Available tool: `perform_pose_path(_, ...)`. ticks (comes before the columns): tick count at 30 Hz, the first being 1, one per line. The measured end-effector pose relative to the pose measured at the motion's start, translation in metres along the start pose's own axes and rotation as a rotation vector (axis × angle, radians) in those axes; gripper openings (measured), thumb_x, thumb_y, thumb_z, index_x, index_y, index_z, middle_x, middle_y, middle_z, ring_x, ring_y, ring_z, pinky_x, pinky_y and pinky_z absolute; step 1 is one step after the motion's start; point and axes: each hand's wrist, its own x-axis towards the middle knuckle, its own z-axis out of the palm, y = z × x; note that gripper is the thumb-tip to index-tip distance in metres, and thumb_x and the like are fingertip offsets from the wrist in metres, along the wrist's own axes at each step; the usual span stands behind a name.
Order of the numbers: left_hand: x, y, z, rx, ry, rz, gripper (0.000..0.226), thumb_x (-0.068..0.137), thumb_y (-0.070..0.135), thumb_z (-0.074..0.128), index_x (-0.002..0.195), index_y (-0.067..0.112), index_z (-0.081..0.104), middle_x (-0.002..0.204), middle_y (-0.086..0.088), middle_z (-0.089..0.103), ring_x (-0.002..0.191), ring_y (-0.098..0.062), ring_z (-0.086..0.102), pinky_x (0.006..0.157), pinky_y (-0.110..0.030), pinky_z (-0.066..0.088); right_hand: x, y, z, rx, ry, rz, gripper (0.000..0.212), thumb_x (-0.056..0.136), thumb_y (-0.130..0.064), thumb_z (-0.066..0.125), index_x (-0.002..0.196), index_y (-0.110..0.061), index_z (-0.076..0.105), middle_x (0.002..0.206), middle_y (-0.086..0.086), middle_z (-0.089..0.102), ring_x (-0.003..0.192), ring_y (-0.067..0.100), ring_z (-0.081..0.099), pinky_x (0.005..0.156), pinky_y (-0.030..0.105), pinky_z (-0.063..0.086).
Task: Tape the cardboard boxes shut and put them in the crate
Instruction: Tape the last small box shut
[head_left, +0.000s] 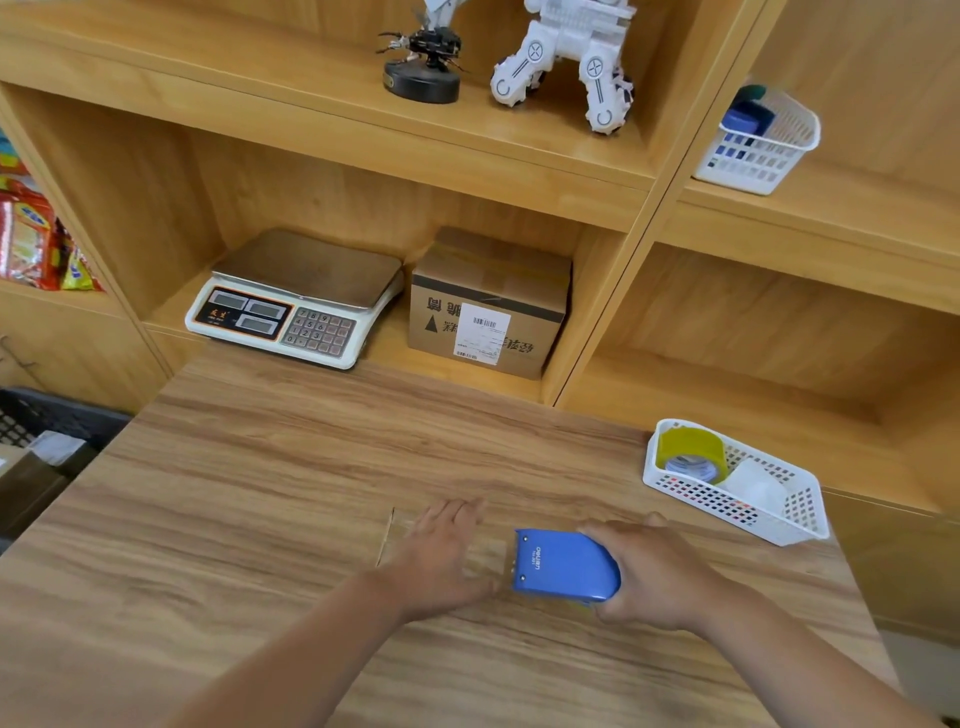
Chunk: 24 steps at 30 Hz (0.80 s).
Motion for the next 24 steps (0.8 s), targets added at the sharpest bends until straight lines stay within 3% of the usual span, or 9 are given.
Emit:
perform_pose_path(4, 0.007, -0.007, 0.000, -0.159, 0.122, -0.022, 0.045, 0.097, 0.029, 0.034, 0.141, 0.019, 0.038, 0.133, 0.006, 0.048, 0.127, -0.012, 0.037, 0.104, -0.020, 0.024, 0.001, -0.004, -0.004, -0.022, 0.001, -0.001, 0.061, 0.063, -0.061, 0.062, 0.117, -0.038, 0.045, 0.105, -0.018, 0.060, 0.092, 0.007, 0.054, 0.086, 0.026, 0.030)
perform_pose_path(7, 0.016, -0.013, 0.008, -0.150, 0.157, -0.040, 0.034, 0.100, 0.021, 0.037, 0.130, 0.020, 0.053, 0.127, 0.008, 0.054, 0.120, -0.012, 0.042, 0.102, -0.023, 0.029, 0.002, -0.011, -0.010, -0.094, -0.014, -0.014, 0.069, 0.063, -0.070, 0.063, 0.121, -0.037, 0.044, 0.110, -0.017, 0.059, 0.095, 0.009, 0.052, 0.081, 0.027, 0.026)
perform_pose_path(10, 0.021, -0.013, 0.015, -0.119, 0.224, -0.053, 0.027, 0.097, 0.018, 0.040, 0.108, 0.019, 0.065, 0.114, 0.008, 0.059, 0.112, -0.014, 0.046, 0.095, -0.024, 0.033, 0.001, -0.016, -0.016, -0.141, -0.030, -0.014, 0.072, 0.067, -0.073, 0.061, 0.126, -0.037, 0.040, 0.114, -0.014, 0.058, 0.091, 0.013, 0.045, 0.079, 0.027, 0.021)
perform_pose_path(14, 0.021, -0.011, 0.020, -0.117, 0.297, -0.083, 0.018, 0.091, 0.018, 0.048, 0.089, 0.020, 0.067, 0.101, 0.010, 0.059, 0.102, -0.011, 0.046, 0.087, -0.023, 0.034, -0.001, -0.023, -0.022, -0.185, -0.047, 0.002, 0.074, 0.072, -0.076, 0.055, 0.132, -0.037, 0.035, 0.117, -0.008, 0.056, 0.084, 0.012, 0.028, 0.074, 0.028, 0.016)
perform_pose_path(19, 0.024, -0.010, 0.025, -0.144, 0.331, -0.135, 0.015, 0.087, 0.023, 0.055, 0.083, 0.021, 0.069, 0.099, 0.011, 0.061, 0.101, -0.010, 0.047, 0.089, -0.024, 0.035, 0.000, -0.029, -0.018, -0.265, -0.031, 0.012, 0.074, 0.074, -0.080, 0.046, 0.133, -0.036, 0.034, 0.117, -0.004, 0.057, 0.099, 0.018, 0.048, 0.080, 0.030, 0.019)
perform_pose_path(24, 0.022, -0.011, 0.027, -0.154, 0.346, -0.132, 0.015, 0.084, 0.022, 0.057, 0.077, 0.026, 0.070, 0.095, 0.014, 0.061, 0.098, -0.009, 0.047, 0.083, -0.020, 0.033, 0.002, -0.034, -0.009, -0.301, 0.018, 0.025, 0.078, 0.072, -0.074, 0.051, 0.136, -0.034, 0.034, 0.116, -0.002, 0.058, 0.106, 0.021, 0.053, 0.094, 0.033, 0.022)
